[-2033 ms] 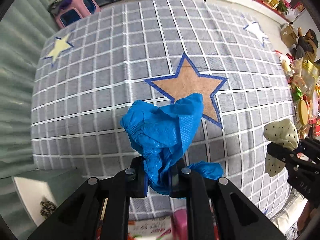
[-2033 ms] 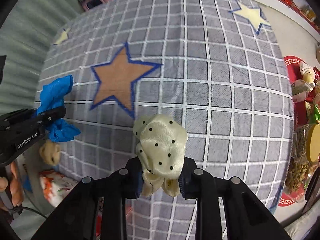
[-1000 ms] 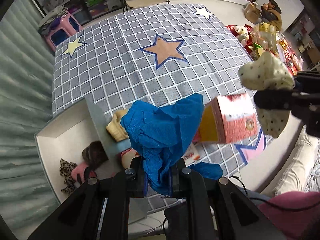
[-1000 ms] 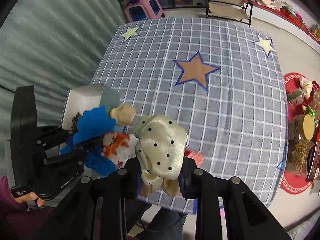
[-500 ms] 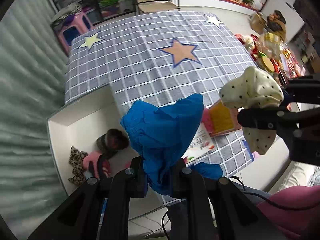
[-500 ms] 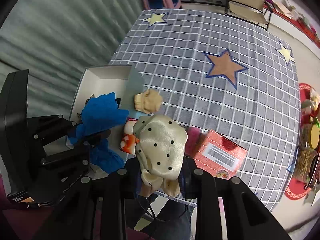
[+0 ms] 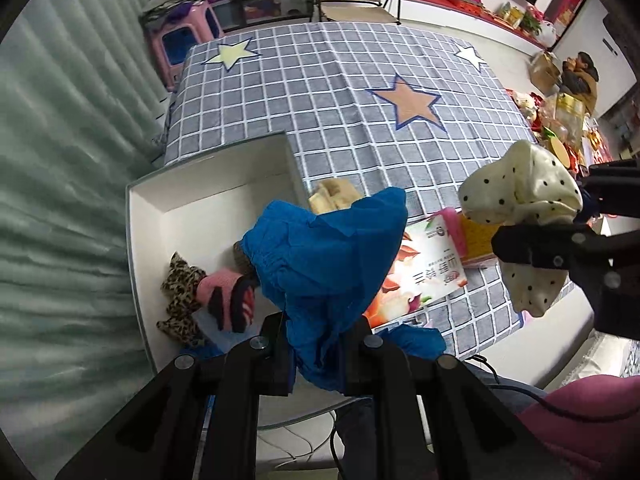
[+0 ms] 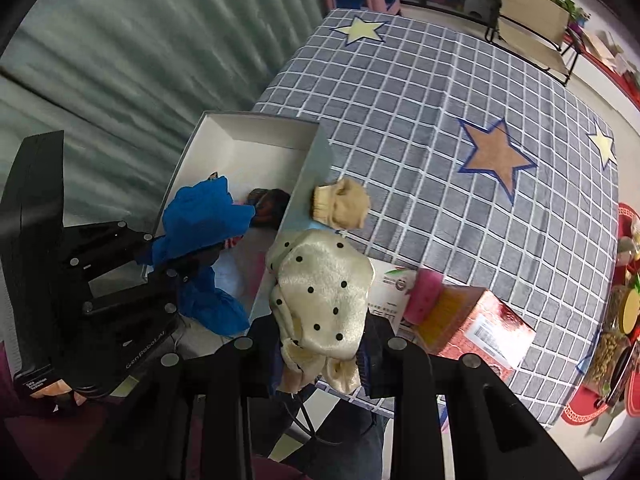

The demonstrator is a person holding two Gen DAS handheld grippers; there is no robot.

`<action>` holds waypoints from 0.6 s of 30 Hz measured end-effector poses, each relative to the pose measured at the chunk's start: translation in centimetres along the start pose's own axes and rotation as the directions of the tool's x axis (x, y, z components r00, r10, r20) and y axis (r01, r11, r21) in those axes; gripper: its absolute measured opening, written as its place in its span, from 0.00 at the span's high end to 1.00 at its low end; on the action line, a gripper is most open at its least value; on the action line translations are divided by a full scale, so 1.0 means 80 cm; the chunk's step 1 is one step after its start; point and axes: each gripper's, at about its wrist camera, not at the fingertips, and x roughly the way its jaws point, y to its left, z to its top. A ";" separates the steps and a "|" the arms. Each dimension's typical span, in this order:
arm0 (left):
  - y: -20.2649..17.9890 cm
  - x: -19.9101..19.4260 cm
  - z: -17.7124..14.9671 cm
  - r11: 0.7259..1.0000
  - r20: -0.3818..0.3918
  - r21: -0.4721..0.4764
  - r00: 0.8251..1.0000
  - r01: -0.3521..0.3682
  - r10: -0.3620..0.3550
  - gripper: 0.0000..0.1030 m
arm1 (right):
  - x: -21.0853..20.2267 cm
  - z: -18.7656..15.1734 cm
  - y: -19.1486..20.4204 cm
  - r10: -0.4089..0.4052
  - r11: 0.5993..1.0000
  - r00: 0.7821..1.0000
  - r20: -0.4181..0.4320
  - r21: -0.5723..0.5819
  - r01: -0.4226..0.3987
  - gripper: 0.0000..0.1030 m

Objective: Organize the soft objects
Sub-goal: 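Carry the blue fabric and polka-dot scrunchie over the white box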

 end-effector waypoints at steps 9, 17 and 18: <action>0.028 -0.003 -0.012 0.998 0.006 -0.061 1.000 -0.009 0.010 0.85 | 0.010 0.012 0.027 0.003 0.999 1.000 -0.021 -0.054 -0.004 0.72; 0.048 -0.002 -0.023 0.994 0.004 -0.106 1.000 -0.021 0.021 0.85 | 0.020 0.019 0.051 0.007 0.994 0.999 -0.039 -0.111 -0.012 0.72; 0.049 -0.002 -0.025 0.994 0.003 -0.110 1.000 -0.022 0.022 0.85 | 0.021 0.020 0.054 0.007 0.993 0.999 -0.041 -0.118 -0.012 0.72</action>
